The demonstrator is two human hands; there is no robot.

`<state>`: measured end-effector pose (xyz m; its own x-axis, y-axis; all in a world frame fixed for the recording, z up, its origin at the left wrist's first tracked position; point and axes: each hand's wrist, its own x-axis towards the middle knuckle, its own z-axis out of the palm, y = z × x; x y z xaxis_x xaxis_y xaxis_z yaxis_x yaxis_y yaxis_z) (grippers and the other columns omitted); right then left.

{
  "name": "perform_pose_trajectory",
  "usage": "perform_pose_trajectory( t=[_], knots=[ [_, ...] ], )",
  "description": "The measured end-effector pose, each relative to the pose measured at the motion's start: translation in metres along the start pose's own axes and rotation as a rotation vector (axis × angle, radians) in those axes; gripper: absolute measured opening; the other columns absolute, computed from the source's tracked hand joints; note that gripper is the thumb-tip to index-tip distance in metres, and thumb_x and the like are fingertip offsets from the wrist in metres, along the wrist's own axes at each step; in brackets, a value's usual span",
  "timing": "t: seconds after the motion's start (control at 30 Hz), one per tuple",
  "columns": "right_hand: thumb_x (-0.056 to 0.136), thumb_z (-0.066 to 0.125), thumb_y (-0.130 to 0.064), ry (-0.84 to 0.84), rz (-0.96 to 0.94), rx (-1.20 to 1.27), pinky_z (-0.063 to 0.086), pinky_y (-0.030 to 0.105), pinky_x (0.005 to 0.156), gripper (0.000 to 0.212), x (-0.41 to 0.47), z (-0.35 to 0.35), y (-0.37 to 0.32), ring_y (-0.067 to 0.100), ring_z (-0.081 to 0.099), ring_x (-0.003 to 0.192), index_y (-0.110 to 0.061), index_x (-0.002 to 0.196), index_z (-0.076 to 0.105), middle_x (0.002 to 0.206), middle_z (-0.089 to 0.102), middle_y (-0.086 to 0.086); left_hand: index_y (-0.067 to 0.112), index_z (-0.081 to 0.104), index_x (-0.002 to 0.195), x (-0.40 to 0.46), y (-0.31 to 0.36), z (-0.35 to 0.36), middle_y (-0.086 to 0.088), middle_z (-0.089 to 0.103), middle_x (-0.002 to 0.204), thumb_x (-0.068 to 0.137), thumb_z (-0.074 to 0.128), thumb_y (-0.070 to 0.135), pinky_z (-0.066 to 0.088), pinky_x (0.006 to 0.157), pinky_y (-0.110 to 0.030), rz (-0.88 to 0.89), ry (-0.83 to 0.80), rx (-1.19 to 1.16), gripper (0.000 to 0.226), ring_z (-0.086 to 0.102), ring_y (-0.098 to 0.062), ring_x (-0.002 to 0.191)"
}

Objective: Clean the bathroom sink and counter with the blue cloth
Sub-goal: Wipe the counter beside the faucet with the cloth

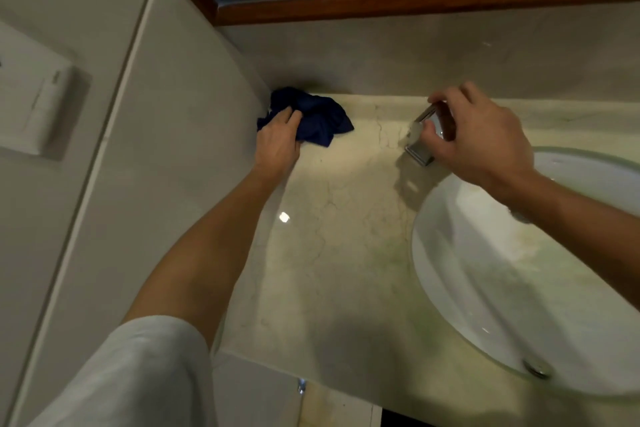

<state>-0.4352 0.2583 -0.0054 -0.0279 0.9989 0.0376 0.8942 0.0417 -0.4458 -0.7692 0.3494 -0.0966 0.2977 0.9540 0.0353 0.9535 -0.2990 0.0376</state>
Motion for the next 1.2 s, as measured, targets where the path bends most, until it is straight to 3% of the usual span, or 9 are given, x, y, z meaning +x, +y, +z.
perform_pose_trajectory(
  t=[0.17,0.3,0.4,0.57,0.73,0.83,0.93,1.1,1.2],
  knots=[
    [0.098,0.047,-0.052,0.008,-0.024,0.01,0.054,0.041,0.076,0.05,-0.001,0.001,0.002,0.033,0.062,0.09,-0.017,0.132,0.054,0.123,0.056,0.009,0.006,0.06,0.1,-0.064,-0.005,0.007,-0.009,0.063,0.102,0.075,0.063,-0.005,0.049,0.061,-0.036,0.015,0.039,-0.124,0.028,0.063,-0.027,0.089],
    [0.097,0.049,-0.05,0.024,-0.04,0.005,0.045,0.036,0.075,0.051,-0.001,0.001,0.002,0.039,0.062,0.091,-0.014,0.131,0.056,0.124,0.055,0.014,0.005,0.062,0.118,-0.131,-0.004,0.007,-0.009,0.065,0.116,0.077,0.053,-0.006,0.056,0.08,-0.04,-0.047,0.034,-0.228,0.044,0.063,-0.026,0.103],
    [0.095,0.048,-0.05,0.034,-0.04,0.012,0.05,0.045,0.08,0.05,-0.003,-0.002,-0.001,0.044,0.062,0.092,-0.014,0.128,0.057,0.122,0.055,0.016,0.008,0.058,0.133,-0.19,0.001,0.003,-0.009,0.064,0.128,0.084,0.05,-0.001,0.054,0.098,-0.039,-0.139,0.026,-0.331,0.051,0.063,-0.025,0.116],
    [0.096,0.05,-0.046,0.023,-0.034,-0.001,0.049,0.048,0.085,0.048,-0.007,-0.007,-0.006,0.048,0.061,0.098,-0.012,0.129,0.057,0.126,0.053,0.019,0.009,0.054,0.142,-0.294,0.016,0.005,-0.007,0.061,0.136,0.088,0.053,-0.008,0.049,0.108,-0.043,-0.335,0.026,-0.408,0.056,0.06,-0.024,0.124],
    [0.096,0.046,-0.049,0.005,-0.034,0.031,0.049,0.048,0.088,0.052,-0.011,-0.01,-0.007,0.046,0.06,0.105,-0.012,0.131,0.056,0.13,0.052,0.018,0.011,0.053,0.14,-0.38,0.038,-0.006,-0.01,0.061,0.134,0.092,0.062,0.006,0.056,0.096,-0.049,-0.505,-0.051,-0.304,0.049,0.062,-0.027,0.118],
    [0.095,0.044,-0.05,0.003,-0.034,0.036,0.049,0.049,0.09,0.053,-0.012,-0.009,-0.006,0.047,0.059,0.106,-0.01,0.129,0.057,0.13,0.051,0.019,0.005,0.06,0.13,-0.381,0.039,-0.022,-0.018,0.059,0.135,0.084,0.08,0.018,0.06,0.072,-0.047,-0.445,-0.189,-0.042,0.051,0.062,-0.036,0.111],
    [0.092,0.041,-0.053,0.005,-0.037,0.041,0.048,0.05,0.091,0.056,-0.012,-0.008,-0.004,0.046,0.058,0.106,-0.011,0.126,0.057,0.128,0.052,0.019,0.002,0.063,0.119,-0.365,0.04,-0.036,-0.02,0.06,0.115,0.081,0.082,0.027,0.051,0.06,-0.043,-0.361,-0.287,0.101,0.049,0.059,-0.04,0.1],
    [0.092,0.039,-0.053,0.006,-0.062,0.044,0.047,0.049,0.094,0.057,-0.012,-0.007,-0.002,0.045,0.058,0.11,-0.01,0.126,0.056,0.13,0.052,0.021,0.009,0.055,0.106,-0.363,0.094,-0.029,-0.012,0.059,0.097,0.086,0.044,0.053,0.045,0.054,-0.037,-0.514,-0.23,0.035,0.05,0.06,-0.033,0.078],
    [0.091,0.039,-0.053,0.008,-0.06,0.04,0.046,0.05,0.094,0.057,-0.013,-0.008,-0.002,0.044,0.057,0.11,-0.01,0.125,0.056,0.129,0.053,0.021,0.012,0.051,0.102,-0.363,0.162,-0.02,-0.009,0.056,0.097,0.088,0.056,0.048,0.042,0.055,-0.034,-0.633,-0.18,-0.116,0.04,0.059,-0.028,0.077]
  ],
)
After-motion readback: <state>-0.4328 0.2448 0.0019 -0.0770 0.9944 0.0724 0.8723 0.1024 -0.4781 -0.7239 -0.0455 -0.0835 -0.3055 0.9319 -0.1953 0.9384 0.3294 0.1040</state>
